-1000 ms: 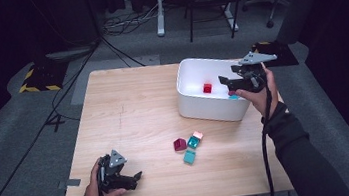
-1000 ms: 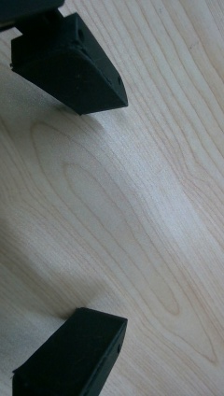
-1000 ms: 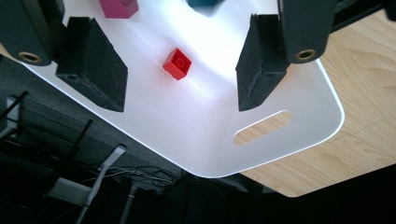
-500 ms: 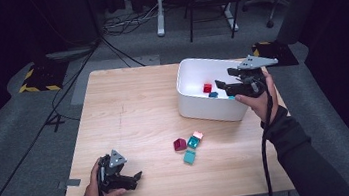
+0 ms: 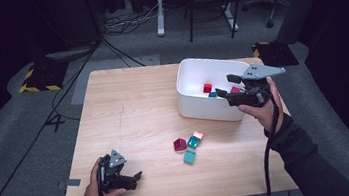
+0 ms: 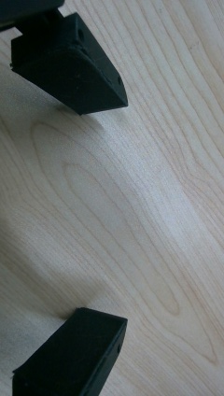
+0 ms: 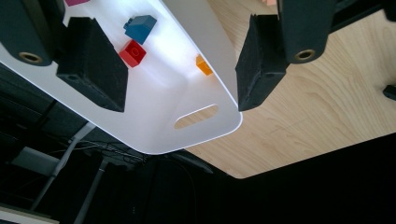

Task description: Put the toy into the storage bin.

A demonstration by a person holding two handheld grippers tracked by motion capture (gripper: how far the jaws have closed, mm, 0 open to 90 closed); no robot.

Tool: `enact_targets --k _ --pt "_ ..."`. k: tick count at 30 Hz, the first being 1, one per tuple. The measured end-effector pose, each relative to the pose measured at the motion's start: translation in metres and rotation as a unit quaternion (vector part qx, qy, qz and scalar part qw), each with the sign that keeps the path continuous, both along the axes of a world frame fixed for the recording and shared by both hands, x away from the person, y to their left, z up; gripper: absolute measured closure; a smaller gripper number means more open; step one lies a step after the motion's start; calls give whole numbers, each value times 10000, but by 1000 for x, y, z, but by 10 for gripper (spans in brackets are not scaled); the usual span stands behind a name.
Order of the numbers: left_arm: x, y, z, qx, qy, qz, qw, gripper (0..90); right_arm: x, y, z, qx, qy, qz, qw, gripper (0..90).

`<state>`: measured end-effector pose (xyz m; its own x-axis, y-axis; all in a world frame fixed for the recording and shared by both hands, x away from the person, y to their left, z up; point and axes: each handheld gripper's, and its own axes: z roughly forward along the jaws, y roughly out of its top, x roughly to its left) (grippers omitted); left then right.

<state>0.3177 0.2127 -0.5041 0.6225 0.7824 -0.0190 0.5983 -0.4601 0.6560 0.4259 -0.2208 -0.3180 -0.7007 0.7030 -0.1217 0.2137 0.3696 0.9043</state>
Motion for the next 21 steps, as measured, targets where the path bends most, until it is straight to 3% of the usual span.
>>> enact_targets --k 11,21 --pt "0 0 0 15 -18 6 10000 6 -23 8 -10 -16 -20 354 9994 354" --pt "0 0 0 17 -19 6 10000 6 -41 11 -37 -188 43 537 9984 355"
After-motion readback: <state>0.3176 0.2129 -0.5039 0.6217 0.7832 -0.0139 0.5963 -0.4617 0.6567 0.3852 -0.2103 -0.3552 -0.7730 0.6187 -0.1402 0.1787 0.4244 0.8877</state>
